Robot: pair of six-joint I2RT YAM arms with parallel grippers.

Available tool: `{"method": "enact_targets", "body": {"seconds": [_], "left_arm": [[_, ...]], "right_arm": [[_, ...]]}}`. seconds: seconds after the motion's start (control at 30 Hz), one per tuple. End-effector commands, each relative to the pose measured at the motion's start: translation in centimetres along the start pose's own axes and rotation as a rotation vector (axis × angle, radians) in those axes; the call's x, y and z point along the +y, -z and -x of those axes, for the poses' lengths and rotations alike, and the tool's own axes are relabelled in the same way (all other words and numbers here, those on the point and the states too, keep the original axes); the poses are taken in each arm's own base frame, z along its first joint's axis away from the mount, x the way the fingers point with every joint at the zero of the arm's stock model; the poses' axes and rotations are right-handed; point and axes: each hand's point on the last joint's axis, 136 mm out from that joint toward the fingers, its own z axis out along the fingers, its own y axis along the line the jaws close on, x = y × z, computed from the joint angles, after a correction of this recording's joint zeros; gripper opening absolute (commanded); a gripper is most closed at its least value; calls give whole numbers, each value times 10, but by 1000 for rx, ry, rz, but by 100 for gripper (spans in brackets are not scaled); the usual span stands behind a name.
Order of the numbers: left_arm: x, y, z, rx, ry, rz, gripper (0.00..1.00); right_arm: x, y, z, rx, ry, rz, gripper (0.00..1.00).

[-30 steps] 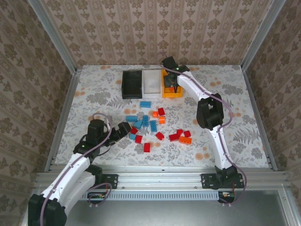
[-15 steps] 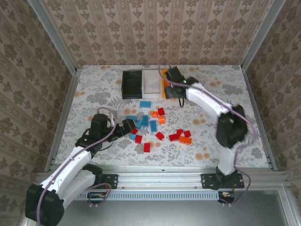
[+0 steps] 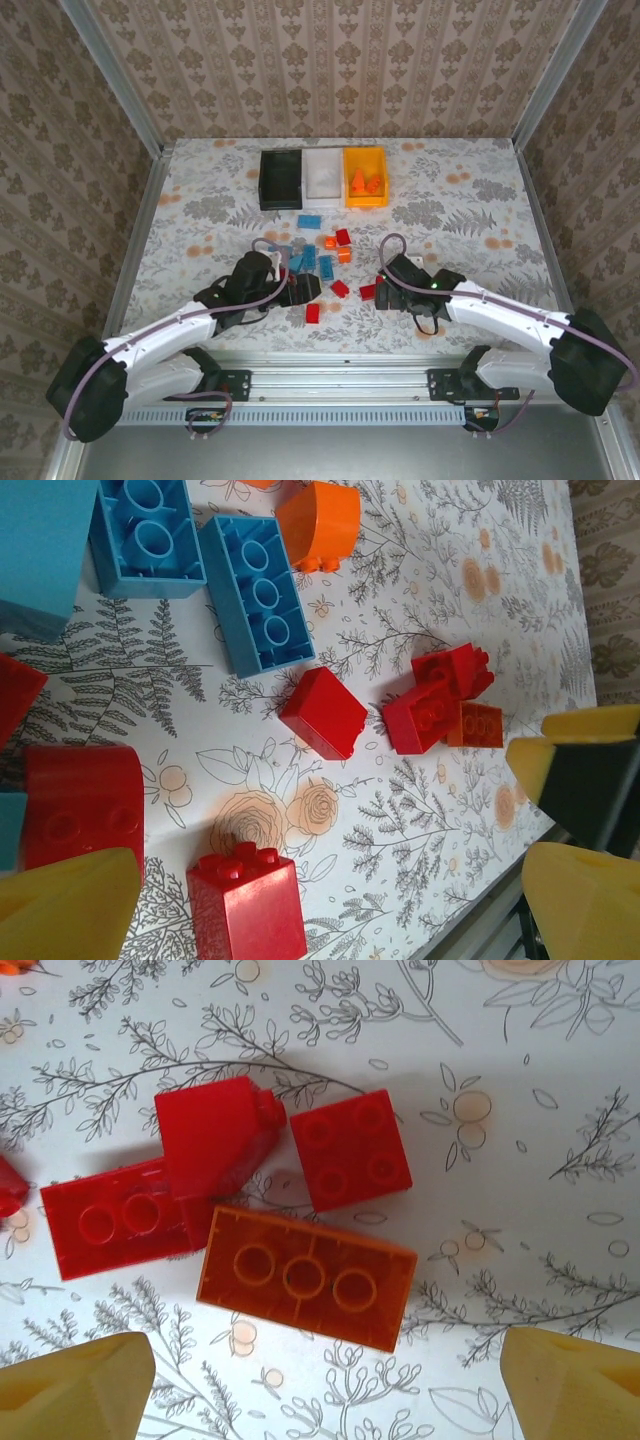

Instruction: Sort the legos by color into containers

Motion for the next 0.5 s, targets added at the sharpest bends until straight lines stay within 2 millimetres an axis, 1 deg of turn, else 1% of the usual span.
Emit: {"method": "enact_targets", "body": {"seconds": [0.0, 0.03, 0.1, 0.17, 0.2, 0.33, 0.47], "left_arm": [[-6, 0, 7, -43, -15, -15, 100], [-6, 1, 6, -45, -14, -12, 100], [-4, 2, 5, -47, -11, -5, 100], [-3, 4, 4, -49, -7, 3, 100], [-2, 6, 4, -50, -8, 4, 100], [-1, 9, 2, -54, -4, 9, 100], [0, 11, 3, -62, -2, 15, 100]], "right_arm": [[2, -4, -10, 33, -65, 26, 93], [7, -6, -12, 50, -58, 42, 93], [10, -12, -17, 80, -46, 34, 93], [17, -19, -16, 81, -46, 48, 93], [17, -21, -15, 80, -46, 44, 93], [6, -28, -13, 64, -22, -35, 91], [-2, -38, -16, 76, -2, -102, 86]]}}
